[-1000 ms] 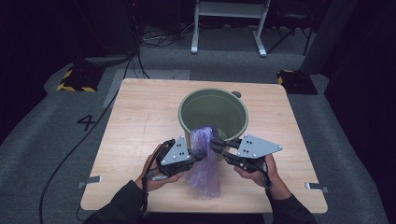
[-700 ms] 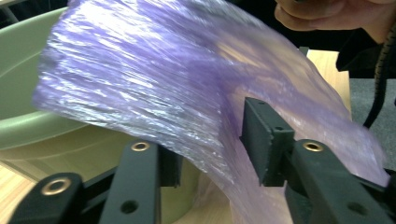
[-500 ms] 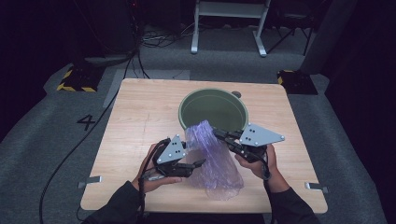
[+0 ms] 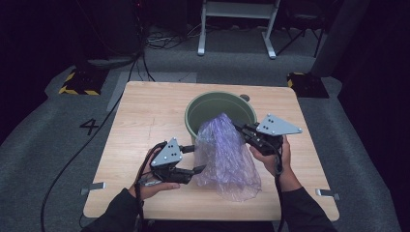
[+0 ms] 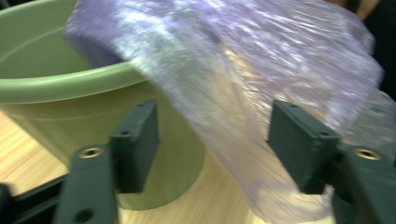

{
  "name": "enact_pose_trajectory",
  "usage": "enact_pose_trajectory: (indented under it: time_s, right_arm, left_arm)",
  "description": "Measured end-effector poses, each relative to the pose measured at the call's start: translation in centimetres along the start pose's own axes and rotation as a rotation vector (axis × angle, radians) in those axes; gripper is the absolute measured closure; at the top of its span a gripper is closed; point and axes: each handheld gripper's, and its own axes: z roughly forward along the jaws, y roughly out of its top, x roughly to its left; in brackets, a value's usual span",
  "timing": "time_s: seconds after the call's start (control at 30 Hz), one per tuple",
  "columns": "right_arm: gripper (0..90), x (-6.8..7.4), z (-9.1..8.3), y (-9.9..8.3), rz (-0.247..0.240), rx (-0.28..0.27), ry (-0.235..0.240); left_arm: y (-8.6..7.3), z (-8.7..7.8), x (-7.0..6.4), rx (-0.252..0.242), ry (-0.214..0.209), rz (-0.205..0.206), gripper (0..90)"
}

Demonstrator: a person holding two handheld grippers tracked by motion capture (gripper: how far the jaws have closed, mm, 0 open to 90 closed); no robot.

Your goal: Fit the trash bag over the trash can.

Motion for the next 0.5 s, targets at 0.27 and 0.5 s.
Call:
enact_pose_trajectory:
  time_s: [0.27, 0.5]
  right_arm:
    - [71.7, 0.0, -0.1, -0.4, -0.033, 0.027, 0.008]
    - [49.3, 0.1, -1.5, -0.5, -0.036, 0.018, 0.026]
  left_arm:
    - [0.4, 1.4, -0.9, 0.011, 0.031, 0.109, 88.0]
    - [0.4, 1.7, -0.4, 0.002, 0.027, 0.085, 89.8]
